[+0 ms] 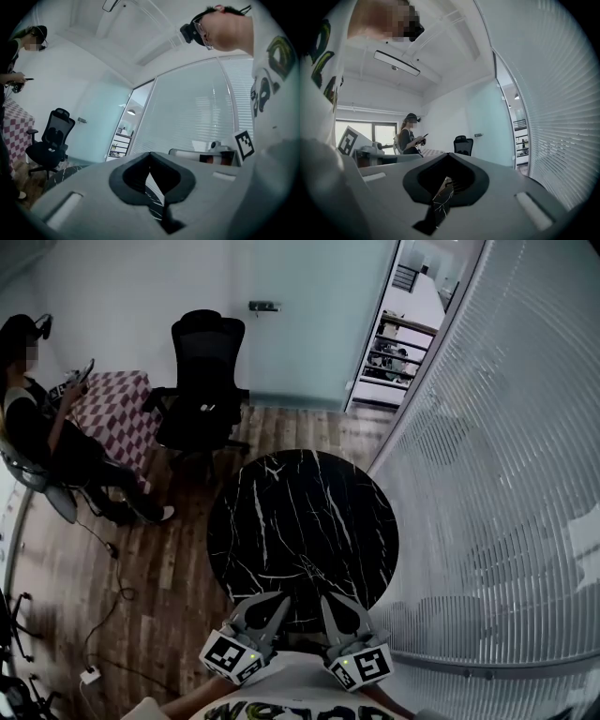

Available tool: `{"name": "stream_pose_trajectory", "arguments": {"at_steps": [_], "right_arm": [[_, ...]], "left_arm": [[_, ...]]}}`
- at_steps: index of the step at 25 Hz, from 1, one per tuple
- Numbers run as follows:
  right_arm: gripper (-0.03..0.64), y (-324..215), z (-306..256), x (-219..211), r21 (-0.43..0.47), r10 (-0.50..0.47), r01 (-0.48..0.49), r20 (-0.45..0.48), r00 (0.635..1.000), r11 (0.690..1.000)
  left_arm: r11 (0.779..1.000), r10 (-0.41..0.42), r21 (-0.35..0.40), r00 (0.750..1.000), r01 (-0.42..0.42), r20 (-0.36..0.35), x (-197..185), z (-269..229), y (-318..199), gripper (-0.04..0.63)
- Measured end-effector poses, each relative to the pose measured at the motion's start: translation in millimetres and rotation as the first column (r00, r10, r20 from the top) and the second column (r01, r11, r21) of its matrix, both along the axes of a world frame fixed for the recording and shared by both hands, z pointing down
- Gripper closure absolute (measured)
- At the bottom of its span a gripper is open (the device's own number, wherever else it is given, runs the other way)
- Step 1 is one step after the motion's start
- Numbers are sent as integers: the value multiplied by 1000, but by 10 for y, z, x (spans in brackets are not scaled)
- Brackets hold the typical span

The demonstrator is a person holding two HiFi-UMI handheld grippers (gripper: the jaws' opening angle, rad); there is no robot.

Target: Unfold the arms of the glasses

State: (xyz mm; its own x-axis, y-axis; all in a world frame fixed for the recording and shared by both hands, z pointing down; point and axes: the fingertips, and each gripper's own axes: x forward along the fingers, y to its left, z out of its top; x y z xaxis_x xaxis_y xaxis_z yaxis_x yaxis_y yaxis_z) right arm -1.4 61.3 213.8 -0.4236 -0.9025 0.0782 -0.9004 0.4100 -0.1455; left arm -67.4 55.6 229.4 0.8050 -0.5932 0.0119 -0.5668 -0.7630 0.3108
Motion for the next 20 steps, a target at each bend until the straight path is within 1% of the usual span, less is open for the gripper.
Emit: {"name": "stream_pose_trajectory", "arguments": {"at_steps": [5,12,20], "right_arm": [[615,-38,30,64,-1,0,0,1,1000,1000],[615,-69,-18,186,5,-18,18,2,1000,1000],[615,-76,79,395,-22,-37,37,-9,999,999]], "left_arm": [[1000,-2,0,1000,2,0,59,15,-12,591],[1000,-24,-3,1000,24,12,175,-22,-4,591],[999,-38,-35,999,39,24,385,85,11,591]]}}
